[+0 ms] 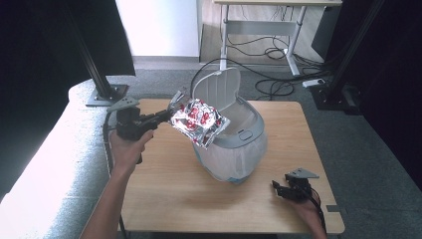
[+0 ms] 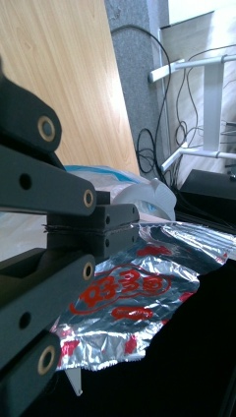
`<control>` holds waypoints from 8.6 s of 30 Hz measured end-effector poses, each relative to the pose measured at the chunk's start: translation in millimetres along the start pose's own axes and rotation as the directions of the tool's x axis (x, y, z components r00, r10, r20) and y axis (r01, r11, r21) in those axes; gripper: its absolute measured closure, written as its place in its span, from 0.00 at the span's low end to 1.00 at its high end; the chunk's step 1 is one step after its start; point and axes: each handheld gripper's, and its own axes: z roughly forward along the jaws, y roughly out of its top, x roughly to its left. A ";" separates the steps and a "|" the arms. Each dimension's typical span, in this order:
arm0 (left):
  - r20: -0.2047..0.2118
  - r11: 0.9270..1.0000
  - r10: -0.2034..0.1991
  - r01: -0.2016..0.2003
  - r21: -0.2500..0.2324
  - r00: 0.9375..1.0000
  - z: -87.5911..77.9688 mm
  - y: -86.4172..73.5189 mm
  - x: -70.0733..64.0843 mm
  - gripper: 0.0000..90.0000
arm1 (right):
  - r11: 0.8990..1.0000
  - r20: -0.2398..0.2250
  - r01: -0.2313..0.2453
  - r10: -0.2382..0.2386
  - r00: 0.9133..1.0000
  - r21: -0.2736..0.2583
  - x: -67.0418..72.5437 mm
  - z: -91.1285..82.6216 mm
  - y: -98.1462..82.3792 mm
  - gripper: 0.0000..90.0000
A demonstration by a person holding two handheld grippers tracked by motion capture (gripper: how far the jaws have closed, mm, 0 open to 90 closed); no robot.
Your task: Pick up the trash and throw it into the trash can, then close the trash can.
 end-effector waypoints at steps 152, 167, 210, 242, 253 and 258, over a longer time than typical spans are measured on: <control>-0.036 0.994 0.093 -0.095 -0.054 0.995 64.4 32.9 -23.9 0.41 | 1.000 -0.004 0.007 -0.007 1.000 0.000 -1.5 0.7 0.5 0.39; 0.026 0.994 0.109 -0.108 -0.035 0.994 81.0 31.2 -28.2 0.44 | 1.000 -0.005 0.006 -0.006 1.000 -0.001 -2.2 0.8 0.6 0.39; 0.072 0.965 0.221 -0.229 0.131 0.973 119.6 -12.5 -78.2 0.35 | 1.000 0.000 0.007 -0.007 1.000 0.000 -1.8 0.9 0.6 0.39; -0.024 0.947 0.277 -0.269 0.173 0.961 138.1 -8.6 -96.2 0.35 | 1.000 -0.001 0.007 -0.007 1.000 0.001 -2.0 0.8 0.6 0.39; -0.023 0.953 0.270 -0.264 0.152 0.963 138.6 -8.2 -97.5 0.35 | 1.000 -0.005 0.006 -0.006 1.000 -0.001 -2.4 0.8 0.5 0.39; -0.018 0.959 0.268 -0.265 0.103 0.963 127.8 -5.5 -97.3 0.35 | 1.000 -0.004 0.007 -0.007 1.000 -0.001 -2.4 0.8 0.5 0.39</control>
